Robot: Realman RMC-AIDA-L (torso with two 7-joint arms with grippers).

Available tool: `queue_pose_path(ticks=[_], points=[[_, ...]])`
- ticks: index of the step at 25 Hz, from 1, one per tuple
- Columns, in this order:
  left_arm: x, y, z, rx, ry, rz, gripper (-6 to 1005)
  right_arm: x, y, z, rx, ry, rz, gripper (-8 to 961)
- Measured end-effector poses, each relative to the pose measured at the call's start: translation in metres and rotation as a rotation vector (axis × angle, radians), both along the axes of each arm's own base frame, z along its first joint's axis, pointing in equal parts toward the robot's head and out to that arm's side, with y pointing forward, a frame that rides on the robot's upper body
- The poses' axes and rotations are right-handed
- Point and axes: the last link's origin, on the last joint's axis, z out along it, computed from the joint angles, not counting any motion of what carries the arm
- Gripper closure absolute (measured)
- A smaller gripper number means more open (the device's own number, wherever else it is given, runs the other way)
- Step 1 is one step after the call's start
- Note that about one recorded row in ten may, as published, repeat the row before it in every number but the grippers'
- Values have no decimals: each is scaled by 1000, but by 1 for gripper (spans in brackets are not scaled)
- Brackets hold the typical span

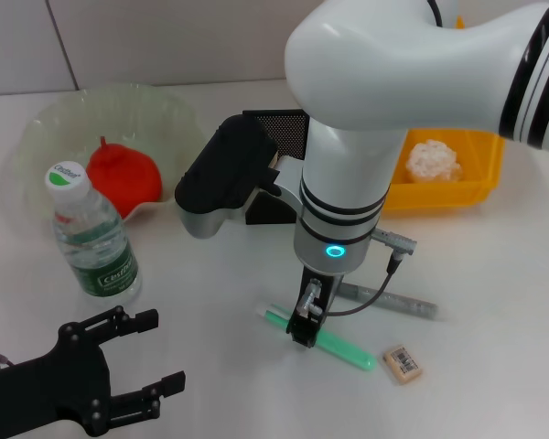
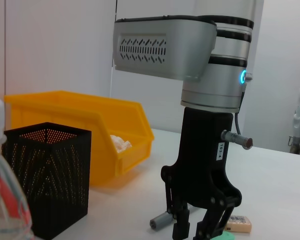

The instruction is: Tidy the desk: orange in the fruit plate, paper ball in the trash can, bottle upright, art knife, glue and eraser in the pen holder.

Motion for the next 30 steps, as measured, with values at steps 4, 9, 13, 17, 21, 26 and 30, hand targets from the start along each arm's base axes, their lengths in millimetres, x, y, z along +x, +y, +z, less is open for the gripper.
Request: queue_pose_path(ticks=[4,9,13,17,21,26,30], points=[[0,0,0,-1,0,-1,197,0,0,0,-1,-3,-1,664],[1,0,-1,-1,-1,-1,197,1,0,0,-2,-5,-1,662],[1,0,-1,-1,-1,-1,197,1,-1,0,-6,-11,2,660],[1,0,-1,-1,-1,-1,197,1,-2,-1,-10,-9,-1,660],[1,0,-1,-1,-1,-1,197,1,-2,-1,-11,-9,-1,661],[1,0,-1,-1,-2,-1,197,2,-3,-1,-13,-13,-2,676],[1,0,-1,0,-2,-1,197,3,-4,-1,-17,-20,3,696]])
